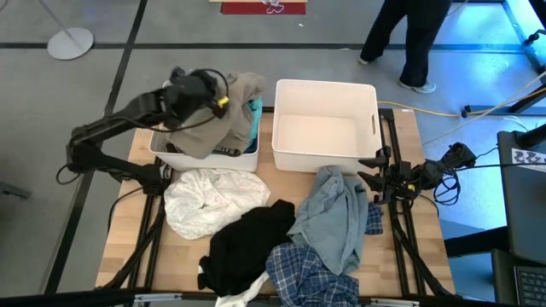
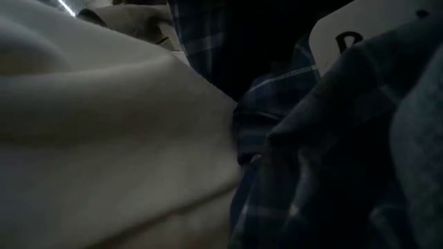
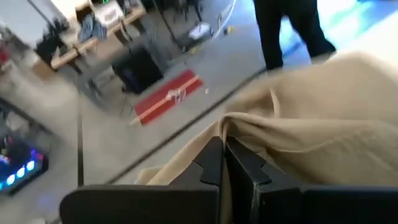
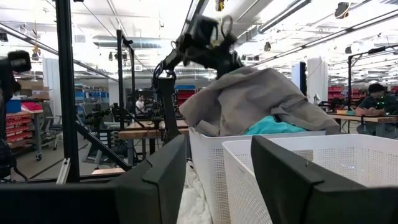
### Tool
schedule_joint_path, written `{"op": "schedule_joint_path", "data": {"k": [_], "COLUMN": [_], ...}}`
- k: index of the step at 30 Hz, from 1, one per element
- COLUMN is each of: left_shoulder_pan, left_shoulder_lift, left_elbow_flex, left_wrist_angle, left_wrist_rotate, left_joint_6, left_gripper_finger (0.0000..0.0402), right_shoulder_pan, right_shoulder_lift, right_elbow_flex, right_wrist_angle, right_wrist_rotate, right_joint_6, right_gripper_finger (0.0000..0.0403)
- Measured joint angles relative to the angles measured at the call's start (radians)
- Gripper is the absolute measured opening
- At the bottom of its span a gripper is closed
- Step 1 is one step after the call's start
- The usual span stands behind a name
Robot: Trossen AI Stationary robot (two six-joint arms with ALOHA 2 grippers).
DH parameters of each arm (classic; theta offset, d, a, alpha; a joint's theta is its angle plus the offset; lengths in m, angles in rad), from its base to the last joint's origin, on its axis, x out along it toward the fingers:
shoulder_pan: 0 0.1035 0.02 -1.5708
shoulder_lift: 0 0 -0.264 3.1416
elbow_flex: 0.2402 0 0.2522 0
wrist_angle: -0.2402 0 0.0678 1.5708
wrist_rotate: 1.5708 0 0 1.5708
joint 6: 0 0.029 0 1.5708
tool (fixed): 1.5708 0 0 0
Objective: Sort clothes
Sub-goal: Put the brown shorts into the left white bin
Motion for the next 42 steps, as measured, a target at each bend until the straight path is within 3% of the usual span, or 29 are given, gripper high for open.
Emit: {"op": "schedule_joint_path", "data": {"k": [11, 19, 33, 42], "left_shoulder_pan": [0.118, 0.17, 0.176, 0.176], "left_shoulder_lift": [0.053, 0.122, 0.15, 0.089], "left_elbow_flex": [-0.409, -0.631, -0.665, -0.597], "left_wrist_angle": [0.196, 0.46, 0.517, 0.415], "left_wrist_rotate": [0.074, 0.133, 0.164, 0.192], "left_joint_6": [-0.066, -0.108, -0.171, -0.205], "left_gripper_finger": [0.0001, 0.0001, 0.0008, 0.0098], "right_shoulder_pan": [0.0, 0.0, 0.0, 0.0], "right_shoulder_lift": [0.0, 0.0, 0.0, 0.0], "right_elbow_flex": [0.0, 0.0, 0.0, 0.0], "right_wrist_angle": [-0.001, -0.001, -0.001, -0.003], "right_wrist_rotate": [0.0, 0.0, 0.0, 0.0], "right_joint_6": [0.004, 0.004, 0.006, 0.006], "right_gripper_finger": [0.0182, 0.0182, 0.0182, 0.0182]}}
